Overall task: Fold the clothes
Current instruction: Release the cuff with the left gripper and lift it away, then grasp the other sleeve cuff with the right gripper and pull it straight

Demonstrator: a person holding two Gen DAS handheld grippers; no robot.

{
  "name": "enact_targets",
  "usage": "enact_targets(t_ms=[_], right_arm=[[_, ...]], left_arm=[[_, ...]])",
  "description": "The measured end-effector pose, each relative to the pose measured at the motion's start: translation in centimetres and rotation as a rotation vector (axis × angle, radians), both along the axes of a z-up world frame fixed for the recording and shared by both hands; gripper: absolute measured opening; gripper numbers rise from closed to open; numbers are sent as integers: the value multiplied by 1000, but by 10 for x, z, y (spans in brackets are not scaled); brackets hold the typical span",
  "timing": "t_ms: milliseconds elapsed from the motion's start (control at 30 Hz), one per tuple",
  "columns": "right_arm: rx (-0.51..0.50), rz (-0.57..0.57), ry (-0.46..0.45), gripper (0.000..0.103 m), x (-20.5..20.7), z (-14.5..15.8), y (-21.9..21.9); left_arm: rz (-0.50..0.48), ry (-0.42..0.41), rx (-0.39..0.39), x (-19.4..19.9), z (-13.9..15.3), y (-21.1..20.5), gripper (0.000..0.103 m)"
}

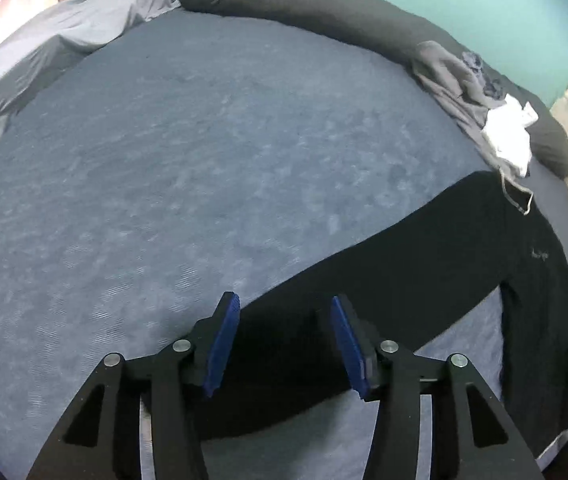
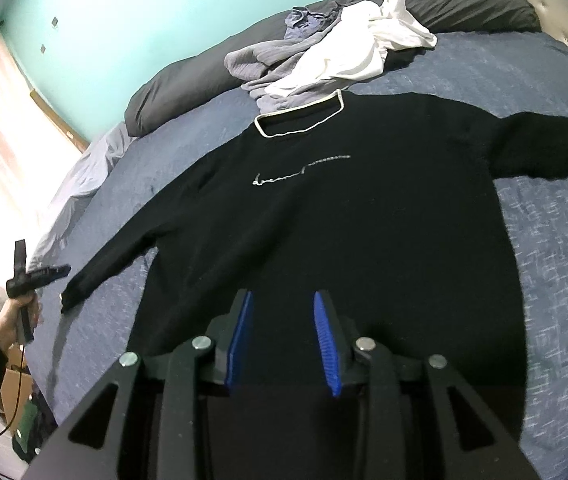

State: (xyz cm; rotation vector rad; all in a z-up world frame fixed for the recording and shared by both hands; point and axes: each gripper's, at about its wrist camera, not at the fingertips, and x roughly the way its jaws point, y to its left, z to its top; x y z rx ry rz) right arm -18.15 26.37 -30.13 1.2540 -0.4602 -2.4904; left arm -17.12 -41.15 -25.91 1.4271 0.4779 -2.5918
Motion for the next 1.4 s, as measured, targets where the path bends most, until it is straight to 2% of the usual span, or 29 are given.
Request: enact_targets(t_ms=[100,200,300,367,433,600,700,800,1000,1067,1233,1300,1333,1400], right_arm=[[7,-21,-9,33,-3,-1,16],[23,-64,-3,33,-9,4,46],[26,-148,-6,36,-17,12,94],[65,-219,-8,45,-23,19,132],[92,-291,-16,48,-29,22,171],[139,-485,-70,50,-46,19,261],[85,-587,-91,51,-52,12,305],[70,-608,-125,58,-66,1,324],[24,-598,-147,59,-94,-18,334],[127,-597,-153,59,-106,-21,327],[301,-545,-187,59,-132,-32,309],[384,-528,-202,42,-139,-38,304],[428,-520,-202,25,-141,-41,301],[469,-508,-188,11,-139,-42,299]], left_arm=[[-40,38,20,-10,4,31,53],[-97,61,37,-23,7,71,62],[-131,97,80,-25,16,106,64],[-134,116,129,-29,18,126,65],[-144,121,159,-36,15,148,67],[-202,105,140,-55,4,197,68],[-222,103,149,-63,1,219,68],[-233,106,148,-65,-1,234,68],[-250,120,148,-62,-8,260,68],[-261,114,140,-60,-11,267,68],[-288,94,119,-56,-18,276,68],[-289,90,114,-56,-20,276,68],[-288,89,113,-55,-20,275,68],[-286,88,111,-55,-19,274,68]])
